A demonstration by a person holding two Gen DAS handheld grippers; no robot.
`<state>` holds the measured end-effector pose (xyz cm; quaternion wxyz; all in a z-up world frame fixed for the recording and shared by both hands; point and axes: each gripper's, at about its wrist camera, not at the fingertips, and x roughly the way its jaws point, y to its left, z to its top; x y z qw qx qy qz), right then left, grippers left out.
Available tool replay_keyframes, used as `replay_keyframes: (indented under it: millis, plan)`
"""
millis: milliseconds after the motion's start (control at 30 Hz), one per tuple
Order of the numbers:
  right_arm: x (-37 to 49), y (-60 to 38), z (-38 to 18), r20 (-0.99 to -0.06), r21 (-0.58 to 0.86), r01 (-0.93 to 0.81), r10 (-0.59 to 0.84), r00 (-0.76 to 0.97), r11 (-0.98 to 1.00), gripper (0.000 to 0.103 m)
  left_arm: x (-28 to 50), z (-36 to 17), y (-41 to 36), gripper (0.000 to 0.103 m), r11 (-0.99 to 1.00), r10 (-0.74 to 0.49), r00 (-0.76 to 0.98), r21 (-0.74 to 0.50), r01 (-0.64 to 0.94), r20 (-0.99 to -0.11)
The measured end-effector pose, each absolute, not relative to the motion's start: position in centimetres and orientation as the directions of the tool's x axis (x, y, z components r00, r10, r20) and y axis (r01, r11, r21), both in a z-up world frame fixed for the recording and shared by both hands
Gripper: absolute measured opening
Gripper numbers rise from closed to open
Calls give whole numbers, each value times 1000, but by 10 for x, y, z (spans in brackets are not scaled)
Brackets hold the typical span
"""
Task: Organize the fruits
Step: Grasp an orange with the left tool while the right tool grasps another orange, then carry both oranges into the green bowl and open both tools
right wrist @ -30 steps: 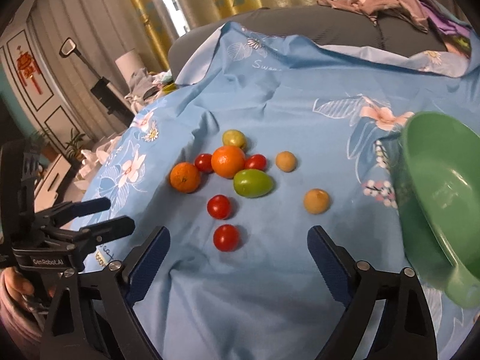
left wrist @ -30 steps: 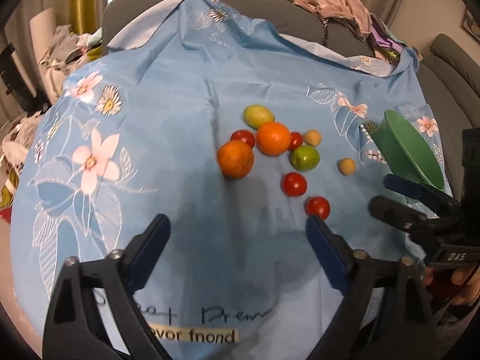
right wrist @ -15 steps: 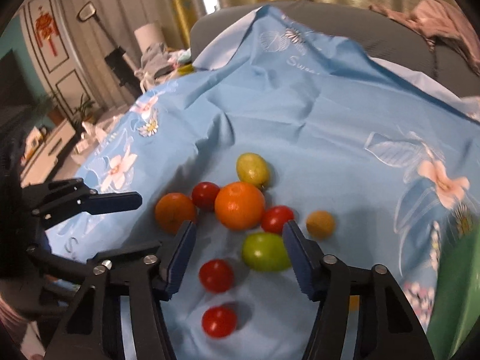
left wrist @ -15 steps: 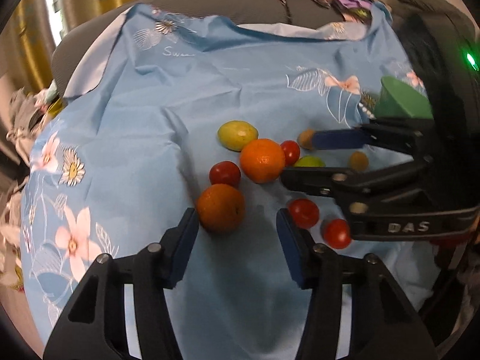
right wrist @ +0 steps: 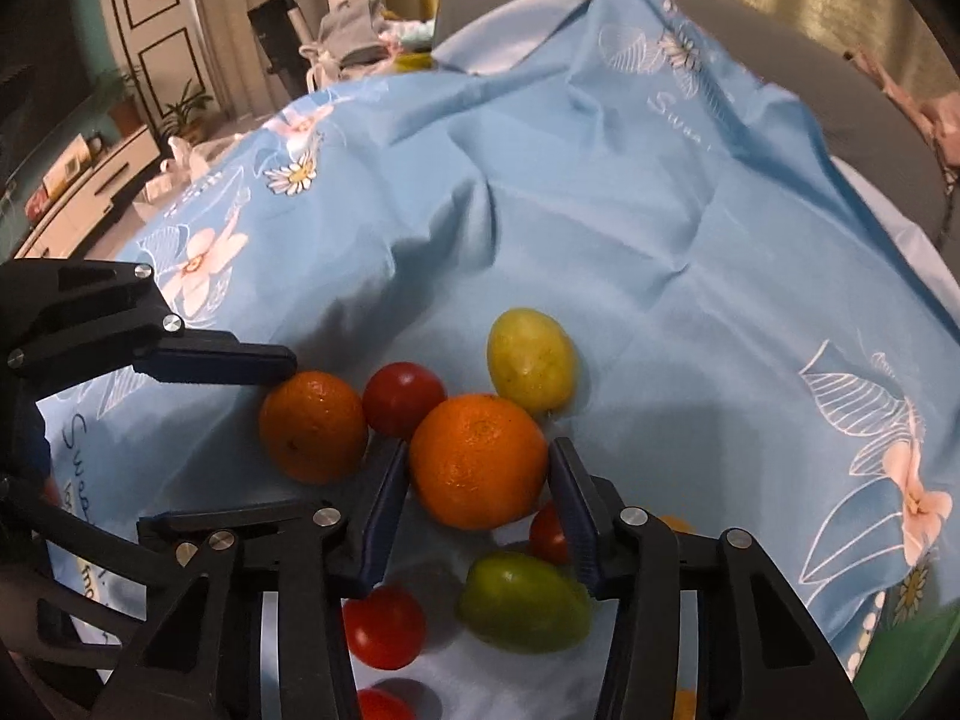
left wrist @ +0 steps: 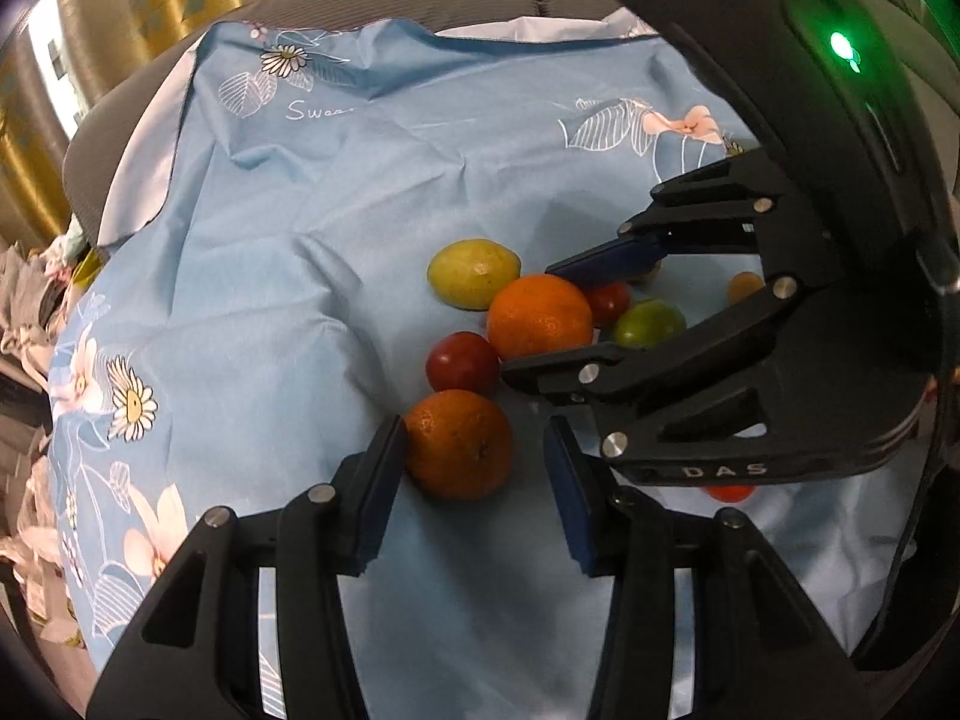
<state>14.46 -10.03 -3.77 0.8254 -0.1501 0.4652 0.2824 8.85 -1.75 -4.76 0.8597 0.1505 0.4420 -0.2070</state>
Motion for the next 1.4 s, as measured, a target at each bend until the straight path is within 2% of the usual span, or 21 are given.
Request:
replay_keyframes:
  millis: [100, 167, 433, 733, 933, 1167, 1400]
  plan:
    - [145, -103, -37, -853, 8, -607, 322, 410, 794, 49, 93, -49, -19, 45, 867, -217, 521, 82, 491, -826]
    - [145, -106, -36, -848, 30, -590, 333, 412, 807, 48, 95, -51, -21, 39, 868, -199, 527, 101, 487, -826]
    - [138, -131, -28, -810, 142, -511, 397, 433, 848, 48, 99, -54, -24, 37, 871, -169, 532, 126, 474, -830]
    - [114, -162, -4, -741, 246, -438, 459, 490, 865, 48, 85, -30, -9, 36, 917, -315, 527, -109, 384, -789]
    - [83, -200, 21, -674, 293, -376, 468, 571, 879, 48, 65, 11, -36, 36, 879, -423, 558, -174, 443, -714]
    - [41, -273, 50, -617, 270, -229, 351, 705, 935, 48, 58, 48, -106, 37, 798, -540, 542, -187, 573, -644]
    - [14, -333, 42, -645, 232, -57, 198, 738, 971, 48, 61, 57, -195, 37, 690, -627, 443, -193, 698, -641]
